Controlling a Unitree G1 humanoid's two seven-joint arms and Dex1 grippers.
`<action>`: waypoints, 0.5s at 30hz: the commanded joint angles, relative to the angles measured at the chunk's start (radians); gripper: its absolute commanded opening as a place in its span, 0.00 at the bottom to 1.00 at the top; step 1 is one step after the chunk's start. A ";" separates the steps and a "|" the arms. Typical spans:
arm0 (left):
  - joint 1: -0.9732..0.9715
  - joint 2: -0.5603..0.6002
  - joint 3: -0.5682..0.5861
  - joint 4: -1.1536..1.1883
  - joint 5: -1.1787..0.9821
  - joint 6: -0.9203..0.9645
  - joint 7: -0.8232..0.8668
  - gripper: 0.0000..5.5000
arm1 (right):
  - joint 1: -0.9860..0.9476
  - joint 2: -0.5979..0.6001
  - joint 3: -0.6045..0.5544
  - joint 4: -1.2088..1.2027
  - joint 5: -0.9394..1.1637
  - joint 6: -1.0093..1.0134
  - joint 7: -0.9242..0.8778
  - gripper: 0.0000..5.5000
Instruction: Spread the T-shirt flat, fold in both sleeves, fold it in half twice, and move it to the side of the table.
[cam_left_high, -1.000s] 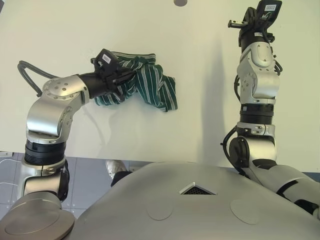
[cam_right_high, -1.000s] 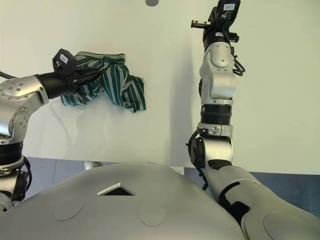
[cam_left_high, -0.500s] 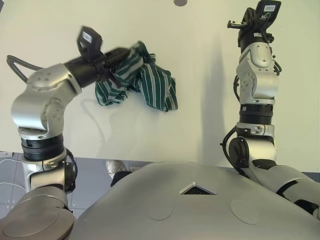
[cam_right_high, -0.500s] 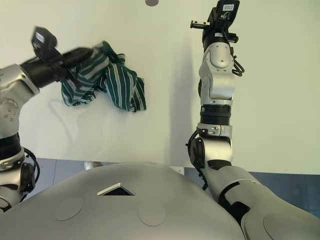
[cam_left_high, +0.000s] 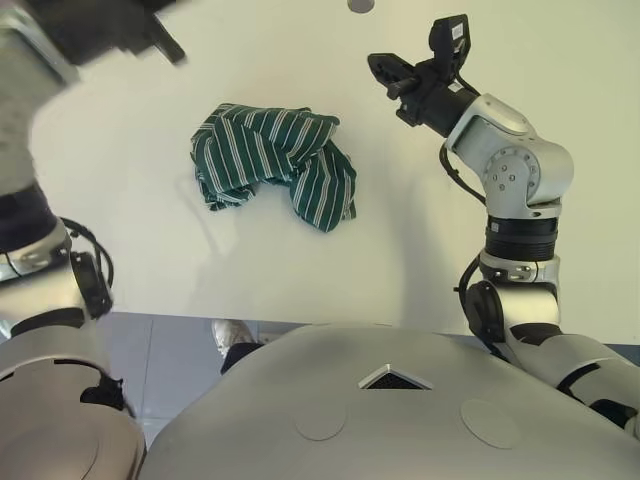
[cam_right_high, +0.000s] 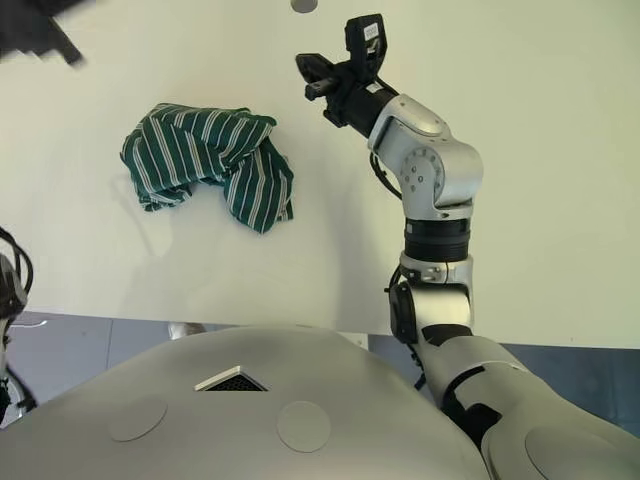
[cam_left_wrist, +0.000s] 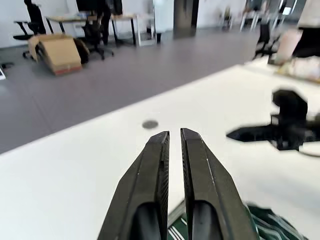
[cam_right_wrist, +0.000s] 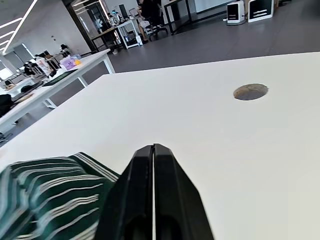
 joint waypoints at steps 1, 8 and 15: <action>0.015 -0.053 -0.239 -0.081 0.113 0.008 0.024 0.18 | -0.034 -0.005 -0.025 0.135 -0.102 -0.081 -0.125 0.04; -0.033 -0.119 -0.601 -0.027 0.419 0.002 0.090 0.27 | -0.067 0.004 -0.073 0.254 -0.150 -0.179 -0.202 0.04; -0.053 -0.161 -0.698 -0.008 0.547 0.018 0.109 0.27 | -0.065 0.011 -0.074 0.270 -0.164 -0.193 -0.215 0.04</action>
